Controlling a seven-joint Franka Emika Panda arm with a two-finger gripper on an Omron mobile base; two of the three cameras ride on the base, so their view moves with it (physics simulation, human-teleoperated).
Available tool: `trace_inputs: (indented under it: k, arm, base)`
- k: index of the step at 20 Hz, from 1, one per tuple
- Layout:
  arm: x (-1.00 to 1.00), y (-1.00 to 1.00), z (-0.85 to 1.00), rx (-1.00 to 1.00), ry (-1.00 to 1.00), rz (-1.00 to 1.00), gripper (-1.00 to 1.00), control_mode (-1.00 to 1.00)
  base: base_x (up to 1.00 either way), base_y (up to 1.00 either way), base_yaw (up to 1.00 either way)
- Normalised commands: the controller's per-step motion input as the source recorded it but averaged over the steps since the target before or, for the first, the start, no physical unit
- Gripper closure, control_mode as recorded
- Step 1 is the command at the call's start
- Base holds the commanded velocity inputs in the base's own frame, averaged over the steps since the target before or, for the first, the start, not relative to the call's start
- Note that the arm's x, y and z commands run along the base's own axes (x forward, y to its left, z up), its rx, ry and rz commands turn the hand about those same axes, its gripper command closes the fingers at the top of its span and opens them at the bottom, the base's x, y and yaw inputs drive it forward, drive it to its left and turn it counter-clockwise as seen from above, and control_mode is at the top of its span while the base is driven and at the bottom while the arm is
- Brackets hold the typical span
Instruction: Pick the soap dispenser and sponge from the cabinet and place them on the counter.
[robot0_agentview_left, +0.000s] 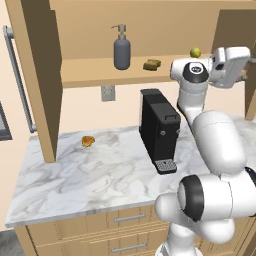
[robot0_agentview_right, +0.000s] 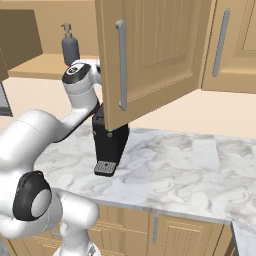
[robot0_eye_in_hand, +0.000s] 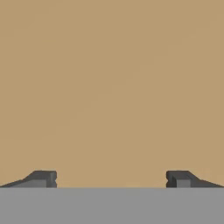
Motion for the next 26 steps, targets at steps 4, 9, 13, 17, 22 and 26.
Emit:
trace_inputs:
  k: [4,9,13,17,22,26]
  arm:
    - [0.21,-0.66,0.04,0.0,0.0,-0.12,-1.0,-1.0]
    - [0.19,-0.65,0.06,0.0,-0.01,-0.04,-1.0,-1.0]
    - [0.17,-0.67,0.03,0.03,-0.05,0.0,-1.0,-1.0]
    - [0.15,-0.66,0.01,0.05,-0.05,0.0,-1.0,-1.0]
    - [0.15,-0.57,0.0,0.09,-0.05,0.02,-1.0,-1.0]
    - [-0.02,-0.02,0.0,0.08,-0.14,0.07,-1.0,-1.0]
  base:
    - [0.0,0.0,0.0]
    - [0.0,0.0,0.0]
    - [0.0,0.0,0.0]
    - [0.0,0.0,0.0]
    - [0.0,0.0,0.0]
    - [0.0,0.0,0.0]
